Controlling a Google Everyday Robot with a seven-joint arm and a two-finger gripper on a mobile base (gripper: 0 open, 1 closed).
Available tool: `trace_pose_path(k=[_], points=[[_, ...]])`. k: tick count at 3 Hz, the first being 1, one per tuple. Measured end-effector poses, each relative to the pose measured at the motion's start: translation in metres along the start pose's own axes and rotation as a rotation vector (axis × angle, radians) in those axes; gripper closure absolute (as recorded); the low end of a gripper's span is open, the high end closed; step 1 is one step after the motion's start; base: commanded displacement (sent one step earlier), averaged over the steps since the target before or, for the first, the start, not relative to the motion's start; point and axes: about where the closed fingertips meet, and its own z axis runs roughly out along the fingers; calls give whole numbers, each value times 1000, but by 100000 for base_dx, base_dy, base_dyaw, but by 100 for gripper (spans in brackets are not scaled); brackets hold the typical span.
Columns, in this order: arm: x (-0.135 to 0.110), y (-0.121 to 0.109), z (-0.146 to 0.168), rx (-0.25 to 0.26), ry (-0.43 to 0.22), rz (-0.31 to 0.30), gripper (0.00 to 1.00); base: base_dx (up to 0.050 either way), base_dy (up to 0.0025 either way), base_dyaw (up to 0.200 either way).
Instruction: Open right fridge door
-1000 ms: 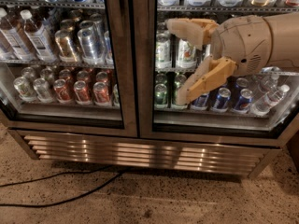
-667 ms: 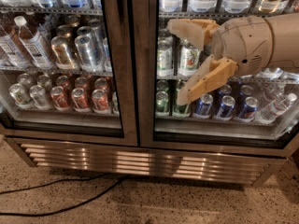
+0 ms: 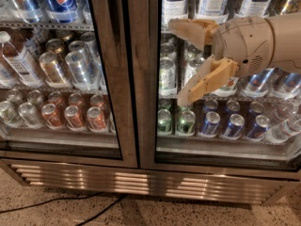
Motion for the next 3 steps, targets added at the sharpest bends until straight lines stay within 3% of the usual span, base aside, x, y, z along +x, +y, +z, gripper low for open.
trace_pose_path(k=[1,2,3], points=[[0,0,0,0,0,0,0,0,0,19986],[0,0,0,0,0,0,0,0,0,0],[0,0,0,0,0,0,19,0,0,0]])
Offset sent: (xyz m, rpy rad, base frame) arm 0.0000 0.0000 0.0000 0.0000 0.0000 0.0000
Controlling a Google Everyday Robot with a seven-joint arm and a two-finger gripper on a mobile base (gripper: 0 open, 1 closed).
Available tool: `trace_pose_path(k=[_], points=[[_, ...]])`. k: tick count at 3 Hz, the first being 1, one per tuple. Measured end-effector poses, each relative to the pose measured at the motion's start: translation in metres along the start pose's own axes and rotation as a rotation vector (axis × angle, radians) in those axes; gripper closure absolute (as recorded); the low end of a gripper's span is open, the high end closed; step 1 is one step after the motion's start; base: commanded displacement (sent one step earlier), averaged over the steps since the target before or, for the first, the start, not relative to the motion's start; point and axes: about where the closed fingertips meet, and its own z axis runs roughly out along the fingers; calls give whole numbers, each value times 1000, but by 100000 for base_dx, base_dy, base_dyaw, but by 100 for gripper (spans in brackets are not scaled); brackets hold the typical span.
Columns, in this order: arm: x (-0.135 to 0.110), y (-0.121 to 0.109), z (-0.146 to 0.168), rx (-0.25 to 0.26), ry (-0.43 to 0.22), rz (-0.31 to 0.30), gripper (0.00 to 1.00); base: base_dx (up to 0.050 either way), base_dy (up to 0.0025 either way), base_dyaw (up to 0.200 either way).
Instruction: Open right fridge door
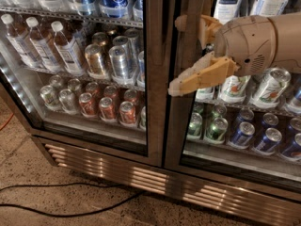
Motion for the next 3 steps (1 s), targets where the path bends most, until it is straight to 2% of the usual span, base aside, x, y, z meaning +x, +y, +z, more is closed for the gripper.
trace_pose_path(k=[2,3], points=[[0,0,0,0,0,0,66,0,0,0],[0,0,0,0,0,0,100,-5000,-1,6]])
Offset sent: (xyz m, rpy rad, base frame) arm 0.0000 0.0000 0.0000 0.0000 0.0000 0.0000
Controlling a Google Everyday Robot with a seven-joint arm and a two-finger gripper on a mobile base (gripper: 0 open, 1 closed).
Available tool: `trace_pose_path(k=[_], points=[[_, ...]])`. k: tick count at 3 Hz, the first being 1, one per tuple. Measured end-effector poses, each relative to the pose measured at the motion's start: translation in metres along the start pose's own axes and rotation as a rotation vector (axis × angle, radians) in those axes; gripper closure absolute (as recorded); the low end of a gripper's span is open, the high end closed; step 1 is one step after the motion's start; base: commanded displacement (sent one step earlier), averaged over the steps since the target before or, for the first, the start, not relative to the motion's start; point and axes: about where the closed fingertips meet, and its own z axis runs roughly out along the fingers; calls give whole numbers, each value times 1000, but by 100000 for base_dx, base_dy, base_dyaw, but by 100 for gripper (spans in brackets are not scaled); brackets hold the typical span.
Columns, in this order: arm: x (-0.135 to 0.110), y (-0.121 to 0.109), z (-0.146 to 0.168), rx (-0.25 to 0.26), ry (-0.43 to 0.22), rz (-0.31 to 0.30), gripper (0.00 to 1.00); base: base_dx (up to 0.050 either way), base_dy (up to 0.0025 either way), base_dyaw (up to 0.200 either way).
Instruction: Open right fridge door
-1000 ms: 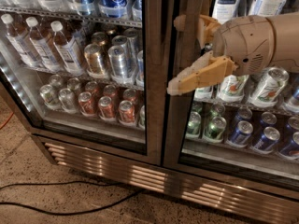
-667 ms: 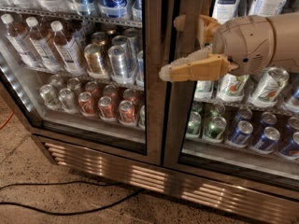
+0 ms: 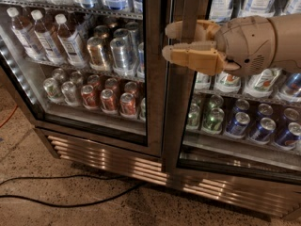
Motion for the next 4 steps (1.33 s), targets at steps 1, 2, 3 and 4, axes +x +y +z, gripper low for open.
trace_pose_path(k=[1,2,3,4], points=[[0,0,0,0,0,0,100,-4999,-2,14],[0,0,0,0,0,0,100,-5003,2,-16],[0,0,0,0,0,0,100,-5002,2,-13],[0,0,0,0,0,0,100,-5000,-1,7]])
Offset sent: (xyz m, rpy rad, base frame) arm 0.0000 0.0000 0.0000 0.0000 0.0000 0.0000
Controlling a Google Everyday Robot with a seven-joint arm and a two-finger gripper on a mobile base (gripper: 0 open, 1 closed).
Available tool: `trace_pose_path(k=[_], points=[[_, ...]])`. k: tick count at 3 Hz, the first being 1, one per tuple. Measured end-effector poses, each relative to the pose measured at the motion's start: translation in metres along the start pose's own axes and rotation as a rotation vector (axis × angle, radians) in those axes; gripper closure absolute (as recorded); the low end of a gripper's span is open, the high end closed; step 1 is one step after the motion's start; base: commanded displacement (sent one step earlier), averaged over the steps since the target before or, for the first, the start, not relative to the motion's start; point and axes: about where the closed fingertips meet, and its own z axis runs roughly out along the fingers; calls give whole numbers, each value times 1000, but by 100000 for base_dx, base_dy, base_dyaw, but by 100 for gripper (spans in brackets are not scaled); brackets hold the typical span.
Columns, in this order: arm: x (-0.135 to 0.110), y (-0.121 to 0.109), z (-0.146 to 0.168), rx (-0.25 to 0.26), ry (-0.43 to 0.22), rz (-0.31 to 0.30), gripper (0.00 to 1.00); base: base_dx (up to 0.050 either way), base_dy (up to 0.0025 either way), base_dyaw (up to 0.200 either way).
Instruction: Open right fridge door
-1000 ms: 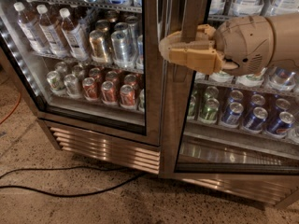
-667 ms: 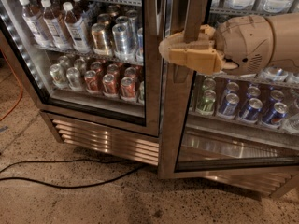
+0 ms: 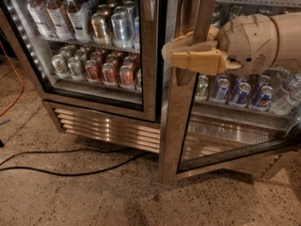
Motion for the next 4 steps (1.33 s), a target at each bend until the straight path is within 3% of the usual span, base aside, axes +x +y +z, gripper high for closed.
trace_pose_path(k=[2,4], points=[[0,0,0,0,0,0,100,6,-9,-19802],[-11,-5,6,-19,-1,-5,100,0,0,0]])
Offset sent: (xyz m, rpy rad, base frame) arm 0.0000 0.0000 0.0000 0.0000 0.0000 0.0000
